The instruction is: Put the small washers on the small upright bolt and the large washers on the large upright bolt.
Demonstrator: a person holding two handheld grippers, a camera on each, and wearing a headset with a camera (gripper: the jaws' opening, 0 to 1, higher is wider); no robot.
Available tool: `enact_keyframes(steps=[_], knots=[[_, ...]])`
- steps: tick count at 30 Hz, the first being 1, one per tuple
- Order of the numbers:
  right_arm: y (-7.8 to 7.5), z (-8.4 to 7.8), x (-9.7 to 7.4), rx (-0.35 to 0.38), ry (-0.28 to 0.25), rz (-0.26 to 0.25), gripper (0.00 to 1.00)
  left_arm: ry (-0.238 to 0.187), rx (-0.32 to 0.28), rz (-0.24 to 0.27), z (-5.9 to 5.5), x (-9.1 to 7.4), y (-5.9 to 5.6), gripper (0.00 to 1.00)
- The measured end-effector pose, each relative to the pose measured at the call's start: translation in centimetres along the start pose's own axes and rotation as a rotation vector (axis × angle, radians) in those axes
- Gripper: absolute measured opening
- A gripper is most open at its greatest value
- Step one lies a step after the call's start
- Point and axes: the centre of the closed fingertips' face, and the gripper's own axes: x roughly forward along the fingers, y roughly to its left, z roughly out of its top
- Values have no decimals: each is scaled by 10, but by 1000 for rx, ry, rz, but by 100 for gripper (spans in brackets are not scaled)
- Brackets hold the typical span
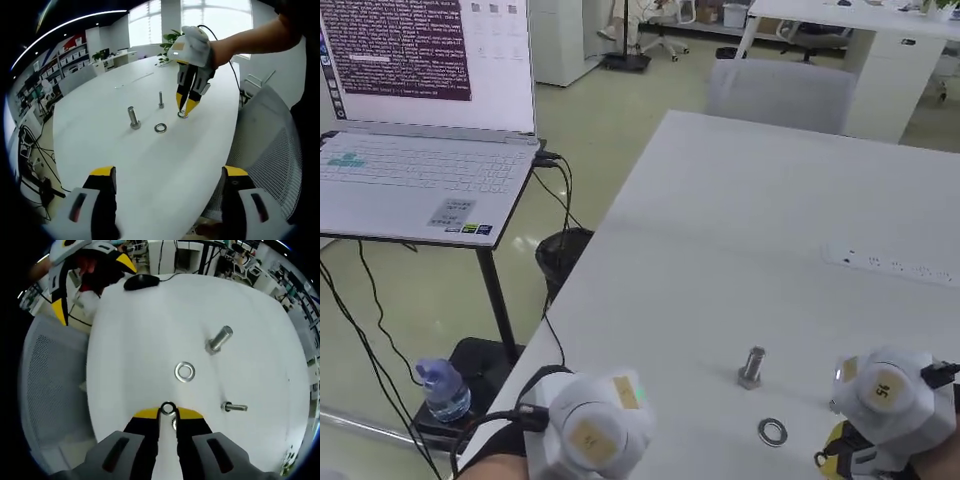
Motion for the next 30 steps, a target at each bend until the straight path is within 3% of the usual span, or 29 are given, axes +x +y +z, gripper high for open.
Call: enact_keyframes(steps=[5,12,19,30], knots=[[-12,-21,-12,49,8,-26,13,1,-8,4,-2,0,0,89],[-27,-35,-24,93,5,-48,13,-11,-28,11,-3,0,-1,93],[-41,-30,-26,105,-3,-54,13,-2,-35,15,-4,1,-1,96],[-76,-9,-33,115,-26,-80,13,14,-42,11,-7,4,-1,95]])
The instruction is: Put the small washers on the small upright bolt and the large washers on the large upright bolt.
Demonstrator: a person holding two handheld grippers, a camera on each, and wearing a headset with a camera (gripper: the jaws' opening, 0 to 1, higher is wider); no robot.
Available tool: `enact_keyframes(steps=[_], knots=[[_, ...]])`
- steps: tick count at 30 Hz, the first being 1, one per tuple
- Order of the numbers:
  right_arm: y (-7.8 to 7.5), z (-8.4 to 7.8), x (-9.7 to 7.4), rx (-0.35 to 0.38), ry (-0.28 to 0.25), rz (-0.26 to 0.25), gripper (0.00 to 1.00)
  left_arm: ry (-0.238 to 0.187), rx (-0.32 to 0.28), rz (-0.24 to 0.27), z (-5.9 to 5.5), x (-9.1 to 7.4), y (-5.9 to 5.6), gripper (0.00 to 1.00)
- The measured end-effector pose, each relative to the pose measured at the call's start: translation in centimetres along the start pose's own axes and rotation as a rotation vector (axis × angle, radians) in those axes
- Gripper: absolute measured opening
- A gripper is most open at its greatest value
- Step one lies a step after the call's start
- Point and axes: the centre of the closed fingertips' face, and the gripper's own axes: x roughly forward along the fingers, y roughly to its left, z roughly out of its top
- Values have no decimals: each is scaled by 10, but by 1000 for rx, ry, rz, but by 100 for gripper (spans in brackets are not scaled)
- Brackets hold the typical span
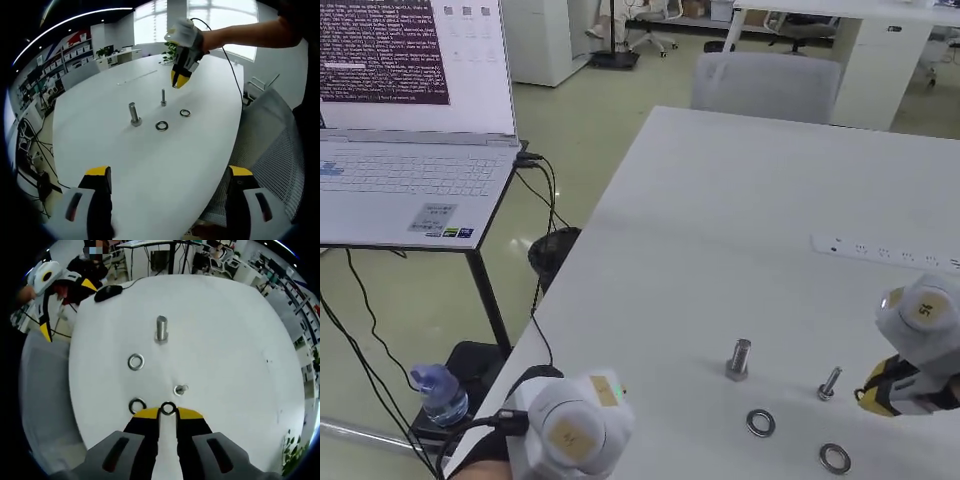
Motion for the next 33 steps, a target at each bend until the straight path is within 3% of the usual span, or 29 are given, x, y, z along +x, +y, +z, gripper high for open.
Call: enact_keyframes(steps=[13,21,33], knots=[[-6,19,6,3,-3,-8,13,1,0,0,0,0,3,95],[-9,18,12,-5,16,-4,13,-9,-2,-18,2,2,2,99],[-11,16,19,-17,40,6,13,-8,2,-22,2,1,2,99]])
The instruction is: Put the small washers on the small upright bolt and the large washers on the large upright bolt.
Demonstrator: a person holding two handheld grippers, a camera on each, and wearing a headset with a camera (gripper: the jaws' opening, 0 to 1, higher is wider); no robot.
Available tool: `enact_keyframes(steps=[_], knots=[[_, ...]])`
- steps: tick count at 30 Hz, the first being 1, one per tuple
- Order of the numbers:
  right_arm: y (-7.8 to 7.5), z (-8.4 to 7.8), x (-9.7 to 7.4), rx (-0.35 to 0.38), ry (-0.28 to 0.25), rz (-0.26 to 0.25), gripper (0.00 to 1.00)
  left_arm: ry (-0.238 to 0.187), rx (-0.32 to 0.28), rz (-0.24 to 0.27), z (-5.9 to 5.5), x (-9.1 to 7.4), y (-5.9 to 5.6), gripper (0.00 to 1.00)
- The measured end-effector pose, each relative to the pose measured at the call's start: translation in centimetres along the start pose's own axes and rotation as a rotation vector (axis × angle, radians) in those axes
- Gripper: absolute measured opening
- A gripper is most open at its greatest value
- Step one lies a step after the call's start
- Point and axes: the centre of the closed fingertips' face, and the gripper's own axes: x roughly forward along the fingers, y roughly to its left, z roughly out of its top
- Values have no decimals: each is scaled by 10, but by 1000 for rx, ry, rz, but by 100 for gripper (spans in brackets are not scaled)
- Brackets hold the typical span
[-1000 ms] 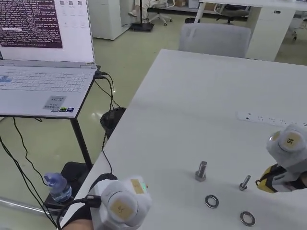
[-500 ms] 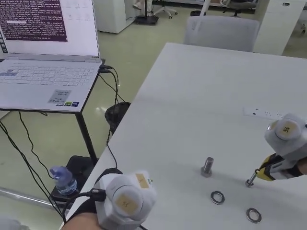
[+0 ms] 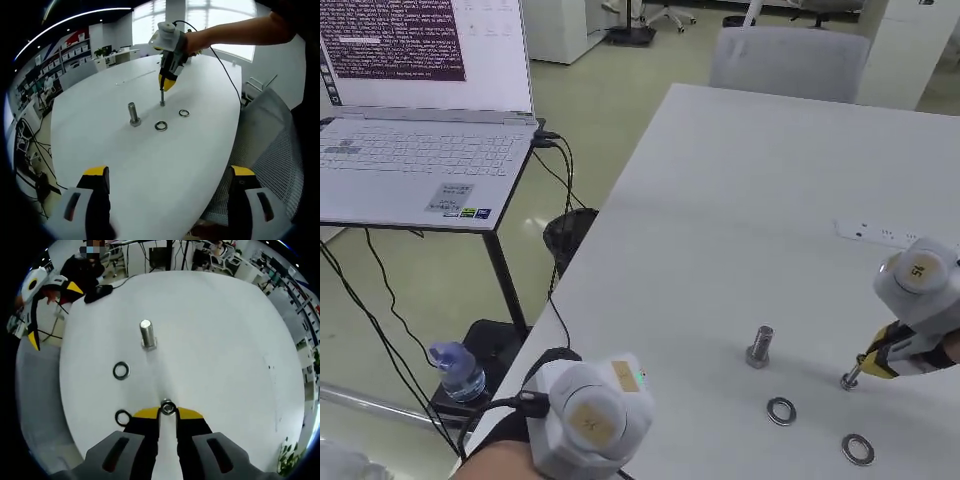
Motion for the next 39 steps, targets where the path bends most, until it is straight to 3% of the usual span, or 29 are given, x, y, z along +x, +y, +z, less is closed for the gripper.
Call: enact_keyframes(steps=[39], knots=[[3,-13,42,-47,64,37,13,27,0,-5,-7,0,0,92]])
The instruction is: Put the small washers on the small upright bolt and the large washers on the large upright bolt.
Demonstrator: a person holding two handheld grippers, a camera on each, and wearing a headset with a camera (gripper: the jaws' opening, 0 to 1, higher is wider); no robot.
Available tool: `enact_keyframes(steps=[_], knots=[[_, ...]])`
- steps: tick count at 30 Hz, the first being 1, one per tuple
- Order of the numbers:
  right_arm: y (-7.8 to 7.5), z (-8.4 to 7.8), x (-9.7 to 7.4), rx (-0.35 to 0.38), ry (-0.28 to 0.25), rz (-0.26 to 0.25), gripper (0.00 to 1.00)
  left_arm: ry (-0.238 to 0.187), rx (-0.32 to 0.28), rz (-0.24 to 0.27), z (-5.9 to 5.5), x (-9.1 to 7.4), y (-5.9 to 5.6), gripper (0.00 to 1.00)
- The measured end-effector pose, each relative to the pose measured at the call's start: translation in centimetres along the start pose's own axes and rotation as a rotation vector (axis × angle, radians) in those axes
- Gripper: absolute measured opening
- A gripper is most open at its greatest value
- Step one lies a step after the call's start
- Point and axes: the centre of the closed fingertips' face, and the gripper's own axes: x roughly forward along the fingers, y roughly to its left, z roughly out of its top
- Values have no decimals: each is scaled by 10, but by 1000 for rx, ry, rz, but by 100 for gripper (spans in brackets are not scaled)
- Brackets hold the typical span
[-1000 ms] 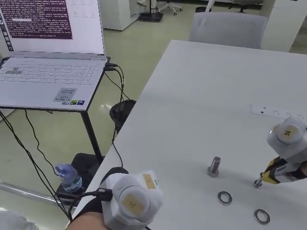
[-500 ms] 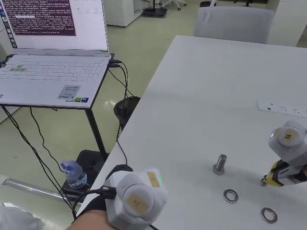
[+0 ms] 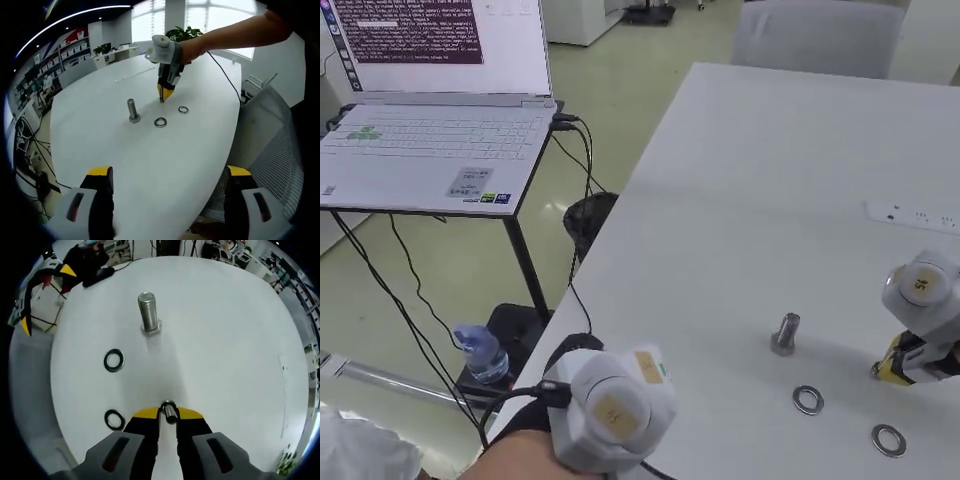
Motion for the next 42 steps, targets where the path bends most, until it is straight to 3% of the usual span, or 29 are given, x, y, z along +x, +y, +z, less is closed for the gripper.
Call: enact_keyframes(steps=[19,33,39,42], knots=[[-1,1,2,4,-2,-6,14,2,-3,-11,-1,1,-3,89],[-6,0,-7,20,-25,-20,25,3,-2,-13,-2,0,-7,87],[-5,18,-20,-40,-102,-28,28,3,0,-9,-2,-3,-7,87],[-2,27,-24,-42,-113,-25,29,3,2,-8,-3,-5,-6,87]])
